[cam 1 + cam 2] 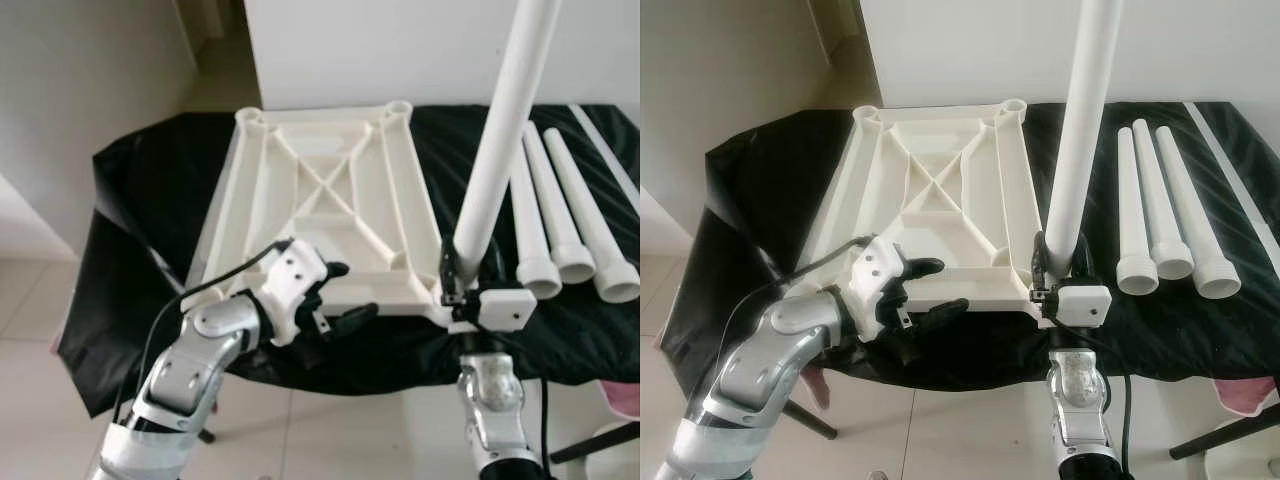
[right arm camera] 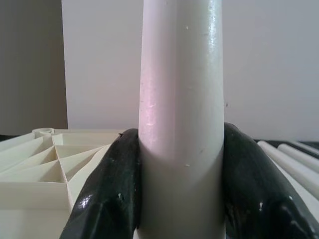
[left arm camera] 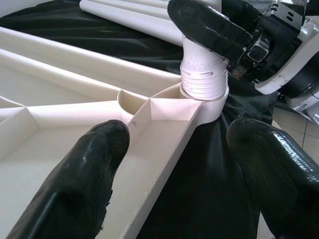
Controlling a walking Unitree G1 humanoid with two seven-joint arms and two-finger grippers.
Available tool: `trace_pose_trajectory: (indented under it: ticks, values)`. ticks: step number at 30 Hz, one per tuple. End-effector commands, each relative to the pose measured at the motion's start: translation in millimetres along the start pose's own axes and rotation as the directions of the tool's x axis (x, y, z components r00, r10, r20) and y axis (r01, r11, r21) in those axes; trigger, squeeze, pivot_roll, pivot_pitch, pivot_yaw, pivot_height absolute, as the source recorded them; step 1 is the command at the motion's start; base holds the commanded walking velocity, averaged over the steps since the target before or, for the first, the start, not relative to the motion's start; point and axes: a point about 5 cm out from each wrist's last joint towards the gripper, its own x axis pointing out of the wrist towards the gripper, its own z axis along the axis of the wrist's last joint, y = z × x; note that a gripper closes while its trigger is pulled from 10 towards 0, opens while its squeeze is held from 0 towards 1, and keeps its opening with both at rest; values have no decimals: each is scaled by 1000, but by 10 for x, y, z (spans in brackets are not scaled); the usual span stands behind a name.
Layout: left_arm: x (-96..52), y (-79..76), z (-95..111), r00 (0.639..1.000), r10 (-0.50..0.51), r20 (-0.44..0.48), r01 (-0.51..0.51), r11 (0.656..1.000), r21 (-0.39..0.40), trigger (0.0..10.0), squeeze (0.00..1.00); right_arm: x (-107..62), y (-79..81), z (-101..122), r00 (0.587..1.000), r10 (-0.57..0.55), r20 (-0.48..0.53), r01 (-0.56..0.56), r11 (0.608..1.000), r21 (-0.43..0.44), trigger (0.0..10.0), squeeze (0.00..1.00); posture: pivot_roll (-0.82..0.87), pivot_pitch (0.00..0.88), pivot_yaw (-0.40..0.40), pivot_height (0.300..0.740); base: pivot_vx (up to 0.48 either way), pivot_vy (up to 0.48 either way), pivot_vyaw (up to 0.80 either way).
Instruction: Building children table
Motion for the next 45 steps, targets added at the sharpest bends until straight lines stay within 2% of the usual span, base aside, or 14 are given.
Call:
trace_pose_trajectory:
  ticks: [1,6,9,12,14,17,19,21,24,25,27,31,39,45]
  values:
    - [19,18,-13,1000,21,-3,-21,1000,-2,10000,0,-180,-131,-216,984,-38,-174,39,999,-2,10000,0,-1,70,91,740,0,0,0]
    - [107,50,15,999,52,2,-52,999,-7,10000,0,32,-103,11,995,2,-99,3,999,49,10000,0,-18,75,77,740,0,0,0]
    - [120,53,17,999,54,3,-54,999,-9,10000,0,62,-100,46,996,7,-86,-3,999,47,10000,0,-18,75,77,740,0,0,0]
    - [230,99,62,996,84,30,-83,996,-26,10000,0,260,-45,273,999,51,-10,-50,996,68,10000,0,-33,74,55,740,0,0,0]
    - [230,99,62,996,84,30,-83,996,-26,10000,0,260,-45,273,999,51,-10,-50,996,68,10000,0,-33,74,55,740,0,0,0]
    - [385,224,145,987,147,57,-146,989,-28,10000,0,459,7,504,993,101,62,-107,990,95,10000,0,-40,69,36,740,0,0,0]
    - [385,224,145,987,147,57,-146,989,-28,10000,0,459,7,504,993,101,62,-107,990,95,10000,0,-40,69,36,740,0,0,0]
    - [486,307,207,981,180,70,-178,983,-37,10000,0,540,28,576,988,138,76,-145,984,100,10000,0,-42,63,26,740,0,0,0]
    - [541,351,255,977,197,80,-193,980,-45,10000,0,575,43,603,984,159,81,-167,981,100,10000,0,-46,58,22,740,0,0,0]
    - [541,351,255,977,197,80,-193,980,-45,10000,0,575,43,603,984,159,81,-167,981,100,10000,0,-46,58,22,740,0,0,0]
    - [658,474,366,961,258,96,-252,965,-68,10000,0,630,97,639,969,242,57,-246,965,87,10000,0,-50,50,16,740,0,0,0]
    - [701,561,411,950,297,94,-291,954,-77,10000,0,628,129,631,959,283,17,-283,955,91,10000,0,-53,47,14,740,0,0,0]
    - [789,942,658,887,451,104,-435,889,-143,10000,0,589,123,538,919,372,-132,-367,928,60,10000,0,-78,37,12,740,0,0,0]
    - [853,1022,898,876,449,177,-417,889,-189,10000,0,546,146,534,886,434,-166,-422,901,100,10000,0,-81,35,12,740,0,0,0]
